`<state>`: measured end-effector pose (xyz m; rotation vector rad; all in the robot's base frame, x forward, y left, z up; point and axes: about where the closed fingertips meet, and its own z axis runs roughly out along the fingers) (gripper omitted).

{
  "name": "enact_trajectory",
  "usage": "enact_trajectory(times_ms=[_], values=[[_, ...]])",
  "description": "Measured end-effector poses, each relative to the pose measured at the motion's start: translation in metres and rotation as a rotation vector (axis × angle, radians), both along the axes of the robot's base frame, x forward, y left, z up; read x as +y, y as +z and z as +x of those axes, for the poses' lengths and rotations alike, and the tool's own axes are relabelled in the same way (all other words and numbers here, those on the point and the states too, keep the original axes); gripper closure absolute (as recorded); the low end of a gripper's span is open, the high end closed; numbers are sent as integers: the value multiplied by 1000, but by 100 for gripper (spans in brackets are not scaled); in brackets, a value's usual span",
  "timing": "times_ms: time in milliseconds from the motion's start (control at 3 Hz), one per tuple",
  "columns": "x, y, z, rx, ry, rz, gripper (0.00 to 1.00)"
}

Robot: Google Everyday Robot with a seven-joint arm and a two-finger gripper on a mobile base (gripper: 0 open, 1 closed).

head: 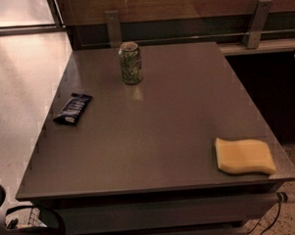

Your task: Move sponge near green can

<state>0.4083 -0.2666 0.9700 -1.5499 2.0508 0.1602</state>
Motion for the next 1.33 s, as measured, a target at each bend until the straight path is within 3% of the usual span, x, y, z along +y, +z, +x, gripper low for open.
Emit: enact_trajectory(times_ms=[667,1000,1333], values=[[16,-39,-20,-117,134,433,0],[25,-55,-22,-151,169,575,0],[28,-55,-22,-160,178,601,0]])
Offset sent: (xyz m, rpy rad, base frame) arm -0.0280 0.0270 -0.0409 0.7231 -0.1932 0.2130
